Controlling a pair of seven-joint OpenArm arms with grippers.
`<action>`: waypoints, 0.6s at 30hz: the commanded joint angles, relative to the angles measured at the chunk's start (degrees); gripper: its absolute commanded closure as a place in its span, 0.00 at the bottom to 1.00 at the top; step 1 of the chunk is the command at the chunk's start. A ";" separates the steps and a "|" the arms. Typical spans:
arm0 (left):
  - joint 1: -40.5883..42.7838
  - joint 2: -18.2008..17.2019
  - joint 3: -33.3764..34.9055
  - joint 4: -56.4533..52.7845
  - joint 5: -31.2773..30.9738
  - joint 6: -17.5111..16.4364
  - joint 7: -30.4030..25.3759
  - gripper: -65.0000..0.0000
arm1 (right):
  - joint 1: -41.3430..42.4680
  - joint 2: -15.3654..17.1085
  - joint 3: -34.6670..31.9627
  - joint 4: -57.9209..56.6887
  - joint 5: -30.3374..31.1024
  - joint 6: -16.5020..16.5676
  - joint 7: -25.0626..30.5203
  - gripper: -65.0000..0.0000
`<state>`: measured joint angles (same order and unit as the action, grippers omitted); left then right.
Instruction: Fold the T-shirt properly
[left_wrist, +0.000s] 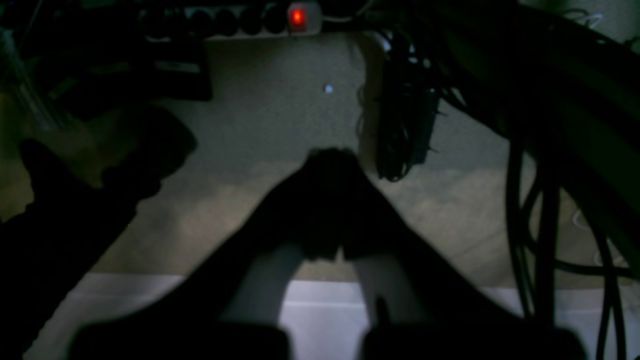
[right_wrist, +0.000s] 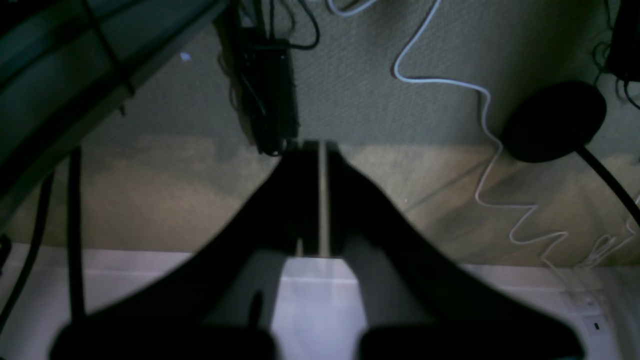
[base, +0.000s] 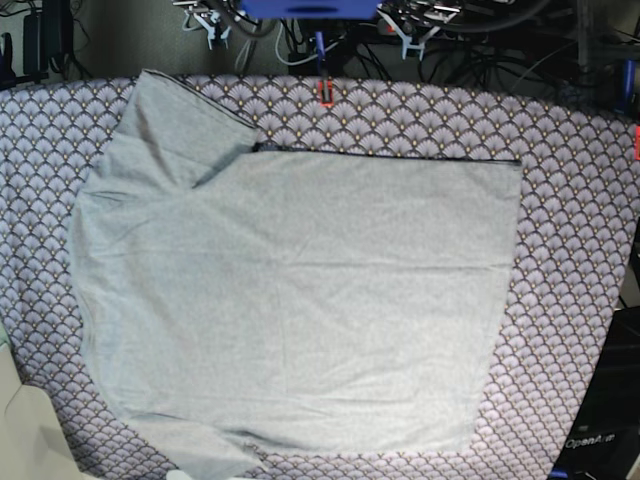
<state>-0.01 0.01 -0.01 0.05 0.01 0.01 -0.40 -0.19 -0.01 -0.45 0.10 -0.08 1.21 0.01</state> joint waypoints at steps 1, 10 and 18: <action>0.23 -0.05 -0.03 0.17 0.30 0.12 0.10 1.00 | -0.03 0.05 0.05 -0.05 0.30 -0.91 -0.14 1.00; 0.14 -0.05 -0.03 0.17 0.30 0.12 0.10 1.00 | -0.03 0.05 0.14 -0.05 0.30 -0.91 -0.05 1.00; 0.49 -0.05 -0.03 -0.05 0.38 0.12 0.10 1.00 | -0.03 0.05 0.14 0.03 0.30 -0.91 -0.05 1.00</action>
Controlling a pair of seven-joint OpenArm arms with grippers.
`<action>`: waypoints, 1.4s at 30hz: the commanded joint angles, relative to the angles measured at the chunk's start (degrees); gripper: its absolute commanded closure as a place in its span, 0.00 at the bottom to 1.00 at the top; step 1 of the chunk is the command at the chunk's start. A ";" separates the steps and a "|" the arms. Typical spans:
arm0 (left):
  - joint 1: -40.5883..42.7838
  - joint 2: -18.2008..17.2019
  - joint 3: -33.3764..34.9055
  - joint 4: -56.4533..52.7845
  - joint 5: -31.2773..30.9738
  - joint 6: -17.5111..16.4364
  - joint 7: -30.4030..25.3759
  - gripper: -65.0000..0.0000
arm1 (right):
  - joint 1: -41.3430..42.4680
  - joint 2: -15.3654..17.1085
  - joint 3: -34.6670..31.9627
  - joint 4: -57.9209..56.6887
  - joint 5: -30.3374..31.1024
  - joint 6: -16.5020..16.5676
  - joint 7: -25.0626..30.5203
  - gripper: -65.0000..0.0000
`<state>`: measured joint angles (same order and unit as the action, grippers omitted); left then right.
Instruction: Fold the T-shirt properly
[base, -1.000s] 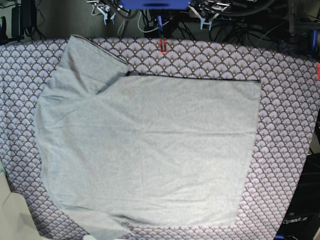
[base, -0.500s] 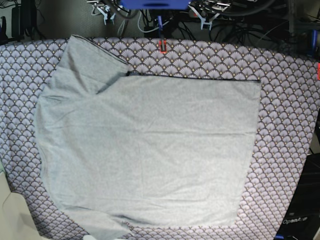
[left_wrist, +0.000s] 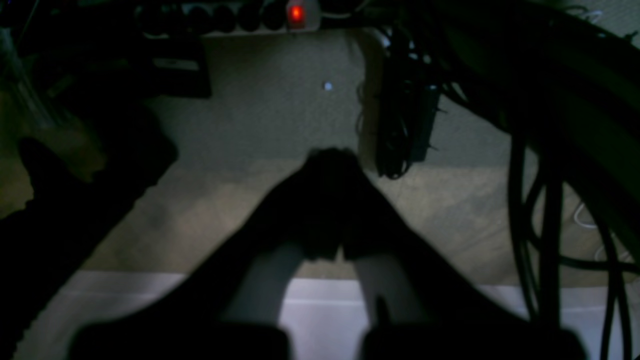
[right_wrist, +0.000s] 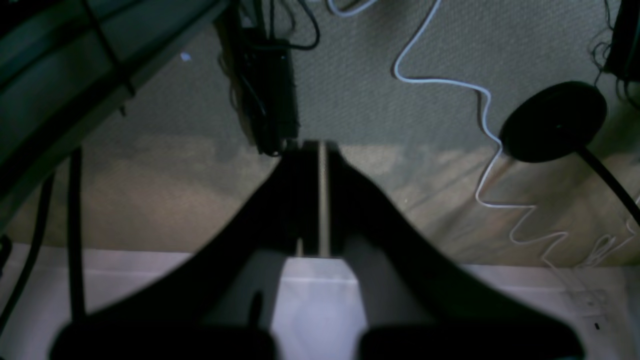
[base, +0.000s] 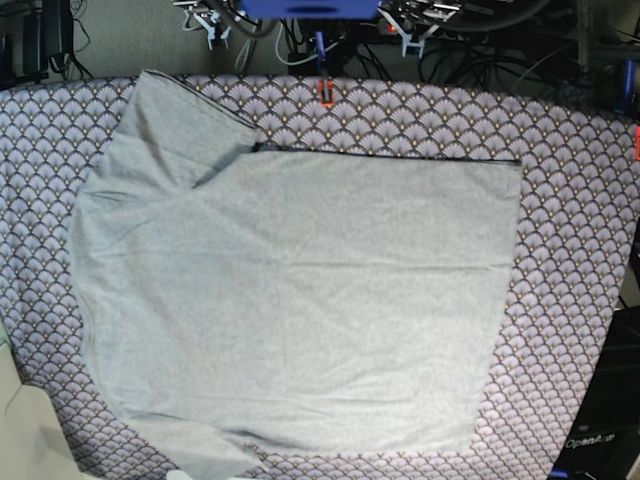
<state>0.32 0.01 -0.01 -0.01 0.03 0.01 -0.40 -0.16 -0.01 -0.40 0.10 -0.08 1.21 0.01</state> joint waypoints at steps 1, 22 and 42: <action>0.17 -0.05 -0.03 0.01 0.36 0.12 0.27 1.00 | -0.06 0.05 0.10 0.03 0.30 -0.91 -0.05 1.00; 0.34 -1.29 0.05 0.01 0.45 0.21 0.45 1.00 | 0.65 -0.38 0.01 0.03 0.30 -0.91 -0.05 1.00; 7.73 -1.99 0.05 0.01 0.36 -0.32 -24.25 1.00 | -15.18 2.16 0.18 8.65 0.38 -1.26 27.99 1.00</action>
<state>7.79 -1.65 -0.01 -0.01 0.23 -0.23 -23.94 -14.37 2.17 -0.30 8.93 0.08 0.49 28.05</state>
